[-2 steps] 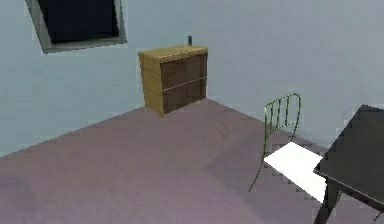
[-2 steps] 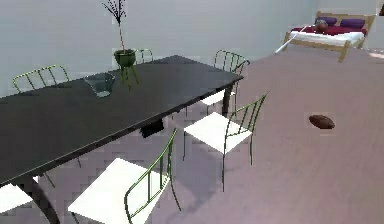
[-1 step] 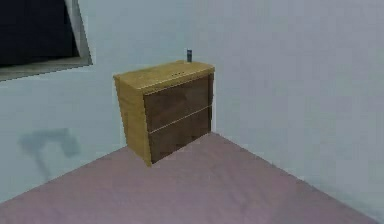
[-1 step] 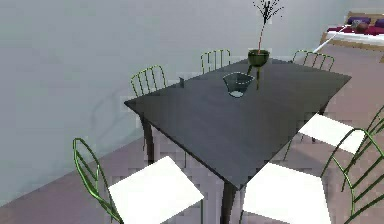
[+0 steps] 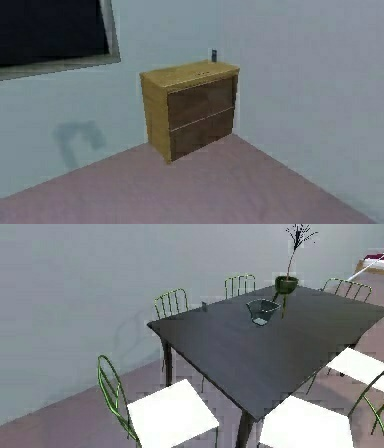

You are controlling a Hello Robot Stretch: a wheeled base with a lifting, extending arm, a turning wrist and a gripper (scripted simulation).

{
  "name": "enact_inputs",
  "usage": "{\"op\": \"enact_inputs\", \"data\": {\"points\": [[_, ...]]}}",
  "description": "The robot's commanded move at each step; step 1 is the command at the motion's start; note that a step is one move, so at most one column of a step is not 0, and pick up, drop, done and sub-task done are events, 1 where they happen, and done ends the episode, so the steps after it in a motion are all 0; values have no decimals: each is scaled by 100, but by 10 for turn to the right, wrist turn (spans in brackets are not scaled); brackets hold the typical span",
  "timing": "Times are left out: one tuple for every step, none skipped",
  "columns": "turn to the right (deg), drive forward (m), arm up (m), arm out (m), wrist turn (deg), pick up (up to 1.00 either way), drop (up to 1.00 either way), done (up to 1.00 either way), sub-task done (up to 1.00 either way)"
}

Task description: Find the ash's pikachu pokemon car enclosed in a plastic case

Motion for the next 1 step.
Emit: {"op": "enact_inputs", "data": {"points": [[0,50,0,0,0,0,0,0,0]]}}
